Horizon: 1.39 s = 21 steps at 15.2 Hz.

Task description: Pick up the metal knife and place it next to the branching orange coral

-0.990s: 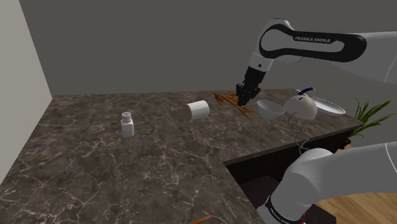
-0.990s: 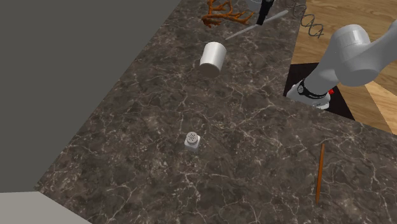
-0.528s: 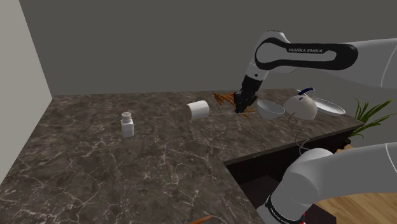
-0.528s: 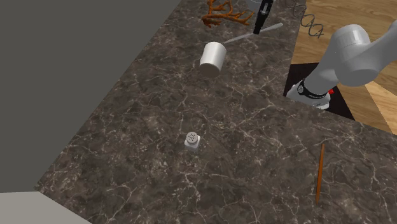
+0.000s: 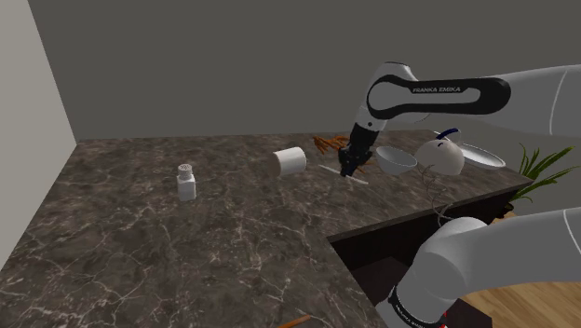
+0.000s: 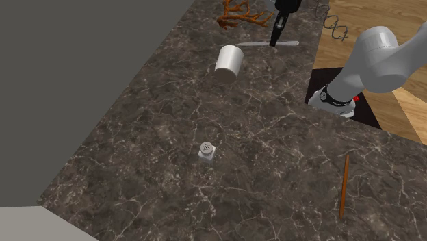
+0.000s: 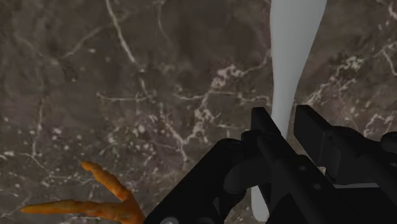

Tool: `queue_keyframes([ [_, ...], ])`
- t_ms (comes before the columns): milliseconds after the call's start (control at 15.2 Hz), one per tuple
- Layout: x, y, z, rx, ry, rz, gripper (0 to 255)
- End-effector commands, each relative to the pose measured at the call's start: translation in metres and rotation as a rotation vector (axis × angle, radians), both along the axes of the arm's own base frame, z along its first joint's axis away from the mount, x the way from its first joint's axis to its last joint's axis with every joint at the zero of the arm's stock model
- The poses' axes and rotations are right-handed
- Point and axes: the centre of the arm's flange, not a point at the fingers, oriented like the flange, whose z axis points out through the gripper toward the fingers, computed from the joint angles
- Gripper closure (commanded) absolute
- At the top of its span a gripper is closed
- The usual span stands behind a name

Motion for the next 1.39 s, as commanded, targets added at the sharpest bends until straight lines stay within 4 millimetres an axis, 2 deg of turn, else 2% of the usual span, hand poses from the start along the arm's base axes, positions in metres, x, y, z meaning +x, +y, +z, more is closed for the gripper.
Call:
queue_keyframes([
  [0,0.0,-0.001,-0.012,0.0,0.0,0.0,255],
  [198,0.0,-0.001,-0.031,0.0,0.0,0.0,255],
  [726,0.0,-0.001,-0.031,0.0,0.0,0.0,255],
  [792,0.0,-0.001,-0.031,0.0,0.0,0.0,0],
  [1122,0.0,-0.001,-0.031,0.0,0.0,0.0,0],
  [1320,-0.002,-0.005,0.009,0.0,0.0,0.0,0],
])
